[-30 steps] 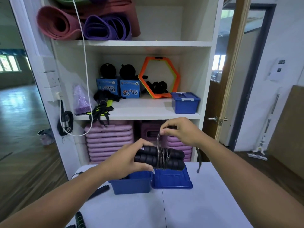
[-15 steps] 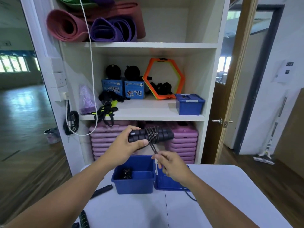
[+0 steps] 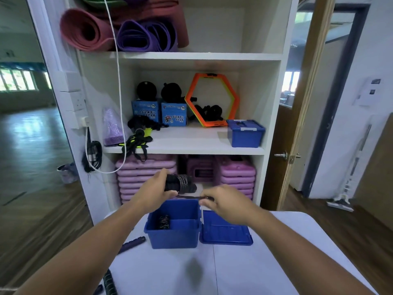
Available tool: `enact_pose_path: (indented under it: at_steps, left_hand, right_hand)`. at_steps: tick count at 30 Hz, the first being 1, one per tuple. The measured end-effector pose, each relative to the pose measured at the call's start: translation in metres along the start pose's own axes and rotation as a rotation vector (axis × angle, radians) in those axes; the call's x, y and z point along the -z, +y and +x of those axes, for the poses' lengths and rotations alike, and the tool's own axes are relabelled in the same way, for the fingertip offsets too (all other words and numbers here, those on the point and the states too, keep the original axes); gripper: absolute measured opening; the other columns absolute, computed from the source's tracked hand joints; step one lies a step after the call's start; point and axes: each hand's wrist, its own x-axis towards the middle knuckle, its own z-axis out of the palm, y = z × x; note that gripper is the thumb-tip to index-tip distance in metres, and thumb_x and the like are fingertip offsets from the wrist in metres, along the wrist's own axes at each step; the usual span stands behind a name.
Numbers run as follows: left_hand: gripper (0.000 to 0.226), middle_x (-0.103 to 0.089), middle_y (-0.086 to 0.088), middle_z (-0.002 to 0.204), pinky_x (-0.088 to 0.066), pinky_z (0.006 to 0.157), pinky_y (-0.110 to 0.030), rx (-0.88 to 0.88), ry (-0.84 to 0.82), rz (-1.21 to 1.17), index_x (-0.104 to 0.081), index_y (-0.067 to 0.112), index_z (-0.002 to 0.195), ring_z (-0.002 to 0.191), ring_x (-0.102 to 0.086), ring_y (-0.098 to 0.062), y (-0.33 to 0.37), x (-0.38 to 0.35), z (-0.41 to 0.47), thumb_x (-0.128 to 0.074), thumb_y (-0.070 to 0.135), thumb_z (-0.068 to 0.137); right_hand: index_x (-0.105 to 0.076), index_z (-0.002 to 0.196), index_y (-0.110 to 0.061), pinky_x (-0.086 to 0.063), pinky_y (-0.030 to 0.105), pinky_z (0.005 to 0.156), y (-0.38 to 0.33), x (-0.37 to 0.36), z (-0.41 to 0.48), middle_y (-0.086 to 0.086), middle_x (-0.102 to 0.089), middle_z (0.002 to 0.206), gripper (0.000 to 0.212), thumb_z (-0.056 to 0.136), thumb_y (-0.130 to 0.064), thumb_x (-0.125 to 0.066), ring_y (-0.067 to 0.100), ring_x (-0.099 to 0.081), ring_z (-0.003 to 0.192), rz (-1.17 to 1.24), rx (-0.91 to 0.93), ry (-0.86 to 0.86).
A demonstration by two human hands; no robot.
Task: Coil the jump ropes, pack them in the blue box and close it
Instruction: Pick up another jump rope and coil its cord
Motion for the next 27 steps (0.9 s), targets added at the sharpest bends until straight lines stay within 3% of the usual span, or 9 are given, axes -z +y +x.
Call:
enact_pose_path:
  at_steps: [7,10,13,15,18,21,23,24,27]
  left_hand:
    - [0.041,-0.056,0.009,0.101,-0.046,0.07,-0.026,-0.16,-0.28,-0.047,-0.04,0.031,0.114,0.086,-0.055,-0.006,0.029,0.0,-0.024,-0.071,0.04,0.089]
    - [0.046,-0.06,0.011,0.107,-0.05,0.08,-0.026,-0.227,-0.313,-0.111,-0.041,0.031,0.117,0.093,-0.058,-0.004,0.045,0.004,-0.034,-0.073,0.044,0.087]
    - [0.049,-0.064,0.02,0.108,-0.045,0.077,-0.011,-0.264,-0.346,-0.245,-0.043,0.032,0.121,0.095,-0.06,0.006,0.057,0.015,-0.044,-0.077,0.037,0.086]
    - [0.049,-0.064,0.025,0.105,-0.044,0.077,-0.008,-0.292,-0.368,-0.303,-0.043,0.033,0.121,0.095,-0.061,0.009,0.062,0.021,-0.05,-0.077,0.032,0.086]
    - [0.05,-0.064,0.023,0.108,-0.048,0.084,-0.014,-0.33,-0.392,-0.364,-0.042,0.035,0.121,0.099,-0.064,0.004,0.065,0.029,-0.057,-0.078,0.029,0.086]
    - [0.05,-0.067,0.007,0.118,-0.054,0.093,-0.029,-0.304,-0.412,-0.59,-0.046,0.024,0.123,0.108,-0.069,-0.013,0.067,0.037,-0.063,-0.077,0.012,0.086]
    - [0.048,-0.07,0.006,0.114,-0.055,0.088,-0.028,-0.289,-0.39,-0.724,-0.046,0.014,0.122,0.106,-0.071,-0.017,0.07,0.044,-0.065,-0.073,-0.001,0.086]
    - [0.046,-0.071,0.009,0.11,-0.054,0.084,-0.025,-0.289,-0.363,-0.757,-0.047,0.011,0.121,0.102,-0.071,-0.014,0.071,0.046,-0.064,-0.072,-0.003,0.086]
    - [0.047,-0.07,0.014,0.097,-0.051,0.076,-0.019,-0.277,-0.24,-0.836,-0.052,0.018,0.12,0.09,-0.068,-0.004,0.072,0.048,-0.059,-0.079,0.016,0.082]
  right_hand:
    - [-0.07,0.104,-0.028,-0.05,0.039,0.082,0.004,0.05,0.023,-0.01,-0.071,0.107,0.025,0.1,-0.041,-0.05,0.016,-0.063,0.098,-0.162,0.118,0.085]
    - [-0.072,0.104,-0.027,-0.05,0.039,0.082,0.009,0.06,0.031,-0.011,-0.071,0.105,0.023,0.098,-0.04,-0.054,0.013,-0.062,0.096,-0.119,0.112,0.112]
    - [-0.075,0.098,-0.028,-0.052,0.04,0.081,0.021,0.06,0.034,-0.01,-0.073,0.094,0.019,0.094,-0.039,-0.061,0.008,-0.061,0.086,0.025,0.061,0.112]
    - [-0.076,0.094,-0.028,-0.053,0.041,0.08,0.025,0.055,0.034,-0.008,-0.074,0.086,0.017,0.091,-0.041,-0.065,0.008,-0.063,0.081,0.131,0.015,0.095]
    - [-0.078,0.087,-0.021,-0.053,0.037,0.074,0.025,0.053,0.031,-0.002,-0.073,0.077,0.015,0.085,-0.035,-0.074,0.004,-0.062,0.07,0.312,-0.008,0.115]
    - [-0.077,0.084,-0.011,-0.046,0.031,0.069,0.025,0.05,0.025,0.011,-0.071,0.076,0.017,0.083,-0.028,-0.077,0.008,-0.056,0.066,0.537,-0.04,0.149]
    - [-0.075,0.084,-0.006,-0.046,0.034,0.07,0.025,0.043,0.02,0.022,-0.068,0.078,0.021,0.084,-0.027,-0.074,0.018,-0.058,0.07,0.712,-0.054,0.13]
    - [-0.074,0.082,-0.006,-0.048,0.034,0.07,0.025,0.037,0.017,0.018,-0.068,0.075,0.019,0.085,-0.025,-0.073,0.018,-0.06,0.069,0.794,-0.072,0.129]
    - [-0.067,0.079,-0.006,-0.054,0.022,0.066,0.02,0.018,0.008,0.013,-0.071,0.075,0.021,0.093,0.004,-0.056,0.011,-0.065,0.068,1.034,-0.196,0.194]
